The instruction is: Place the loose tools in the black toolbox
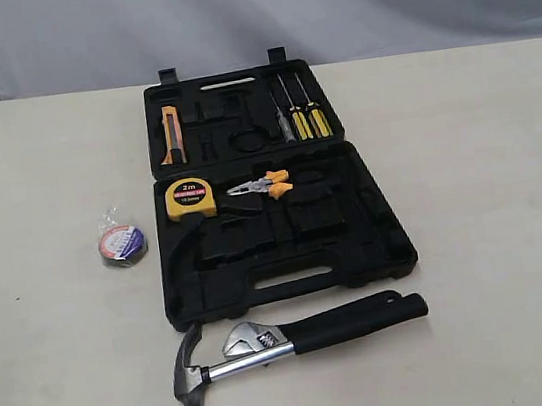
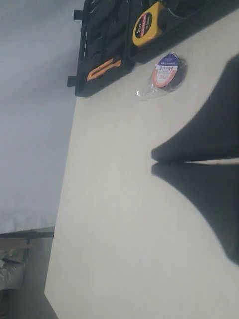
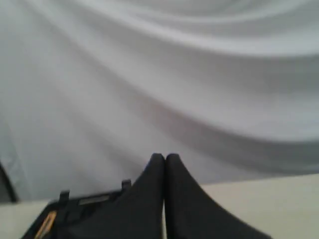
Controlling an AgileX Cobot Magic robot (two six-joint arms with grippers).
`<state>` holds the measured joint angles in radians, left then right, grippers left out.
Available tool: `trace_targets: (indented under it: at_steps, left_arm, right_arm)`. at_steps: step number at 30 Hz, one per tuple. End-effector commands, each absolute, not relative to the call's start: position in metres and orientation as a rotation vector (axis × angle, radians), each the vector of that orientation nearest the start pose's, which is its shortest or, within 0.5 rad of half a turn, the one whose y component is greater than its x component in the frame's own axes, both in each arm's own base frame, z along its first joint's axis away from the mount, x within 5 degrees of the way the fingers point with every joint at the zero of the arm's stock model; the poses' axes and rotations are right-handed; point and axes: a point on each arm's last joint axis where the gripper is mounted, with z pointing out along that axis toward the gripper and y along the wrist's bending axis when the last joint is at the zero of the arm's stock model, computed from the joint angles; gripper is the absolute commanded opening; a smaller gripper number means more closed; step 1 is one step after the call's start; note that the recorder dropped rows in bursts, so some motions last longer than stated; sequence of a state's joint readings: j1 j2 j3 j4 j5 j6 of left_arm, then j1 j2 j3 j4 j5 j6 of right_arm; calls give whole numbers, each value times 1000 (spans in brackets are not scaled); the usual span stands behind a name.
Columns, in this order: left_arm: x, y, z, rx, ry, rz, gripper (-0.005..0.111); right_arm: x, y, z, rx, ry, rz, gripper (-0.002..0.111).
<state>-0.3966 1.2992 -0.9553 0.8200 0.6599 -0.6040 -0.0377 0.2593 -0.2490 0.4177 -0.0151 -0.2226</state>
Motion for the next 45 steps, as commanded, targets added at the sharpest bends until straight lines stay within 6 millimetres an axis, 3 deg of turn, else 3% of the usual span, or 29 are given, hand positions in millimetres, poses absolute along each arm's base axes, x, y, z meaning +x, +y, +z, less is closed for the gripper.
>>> trace_targets:
  at_steps: [1,2,6,9,11,16,18,21,24,30,38,45]
  left_arm:
    - [263,-66,307,306,2223,348,1]
    - [263,-66,307,306,2223,348,1]
    - [263,-66,307,306,2223,348,1]
    - [263,-66,307,306,2223,348,1]
    - [263,-66,307,306,2223,348,1]
    - [263,-66,307,306,2223,348,1]
    - [263,-66,307,306,2223,348,1]
    - [263,-66,307,306,2223,348,1]
    - [263,-66,307,306,2223,348,1]
    - [263,-66,307,306,2223,348,1]
    - [263,-66,307,306,2223,348,1]
    - [263,-66,307,306,2223,348,1]
  right_arm:
    - [125,8,314,-12,1953,148,-1]
    - [155,12,314,-53,2191,209,-1]
    - [213,23,290,-253,2583,313,-1]
    - [247,54,271,-545,2718,389,-1]
    - [261,91,258,-792,2725,413,-1]
    - [258,195,229,-1481,2563,427,-1]
    - [254,227,221,-1653,2507,413,-1]
    - [248,263,212,-1822,2429,367,0]
    - [244,286,200,-1946,2364,296,9]
    - [236,302,173,-2129,2295,124,41]
    - [245,302,154,-2185,2241,-6,42]
    - [249,307,131,-2173,2256,2,42]
